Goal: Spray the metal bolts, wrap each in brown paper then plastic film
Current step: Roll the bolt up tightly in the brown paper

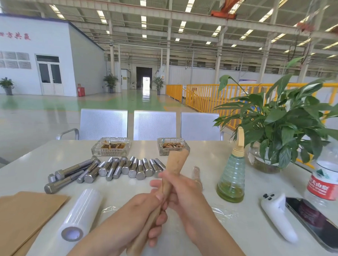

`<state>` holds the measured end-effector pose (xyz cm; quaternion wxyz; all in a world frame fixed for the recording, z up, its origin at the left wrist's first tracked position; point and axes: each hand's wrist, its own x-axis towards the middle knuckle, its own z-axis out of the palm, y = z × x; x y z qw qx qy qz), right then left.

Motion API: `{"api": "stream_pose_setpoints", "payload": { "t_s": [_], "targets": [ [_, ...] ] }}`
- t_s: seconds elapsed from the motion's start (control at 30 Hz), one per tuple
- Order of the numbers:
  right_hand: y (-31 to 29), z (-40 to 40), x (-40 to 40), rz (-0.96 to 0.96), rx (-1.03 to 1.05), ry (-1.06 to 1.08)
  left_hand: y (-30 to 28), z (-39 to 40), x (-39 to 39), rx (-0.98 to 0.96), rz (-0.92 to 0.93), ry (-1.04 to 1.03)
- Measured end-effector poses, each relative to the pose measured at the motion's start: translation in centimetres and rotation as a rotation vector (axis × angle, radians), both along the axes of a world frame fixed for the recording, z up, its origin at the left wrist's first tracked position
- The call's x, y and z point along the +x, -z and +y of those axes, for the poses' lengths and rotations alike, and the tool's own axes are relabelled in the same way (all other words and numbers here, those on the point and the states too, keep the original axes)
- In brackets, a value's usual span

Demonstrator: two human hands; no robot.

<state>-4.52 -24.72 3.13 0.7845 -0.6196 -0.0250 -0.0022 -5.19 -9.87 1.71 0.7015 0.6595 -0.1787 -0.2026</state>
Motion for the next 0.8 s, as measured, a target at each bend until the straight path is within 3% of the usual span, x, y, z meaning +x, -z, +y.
{"api": "stream_pose_setpoints", "payload": {
  "t_s": [0.2,0.3,0.4,0.47,0.63,0.8],
  "targets": [
    [-0.9,-1.3,1.1,-0.039,-0.113,0.125,-0.6,1.0,0.2,0.112,-0.006,0.031],
    [-0.5,-0.7,1.5,-0.050,-0.033,0.208,-1.1,0.9,0.7,0.140,-0.023,0.053],
    [-0.3,-0.6,1.6,-0.041,0.162,0.140,-1.3,0.8,1.1,0.130,-0.005,0.091],
    [-0.2,-0.7,1.7,-0.060,0.181,0.100,-1.4,0.9,1.5,0.130,0.014,0.113],
    [0.1,-1.4,2.0,-0.291,-0.260,0.212,-1.3,1.3,2.4,0.092,0.099,0.124],
    [0.6,-2.6,1.5,-0.309,-0.429,-0.070,-0.9,2.1,2.9,0.064,0.118,0.123]
  ]
}}
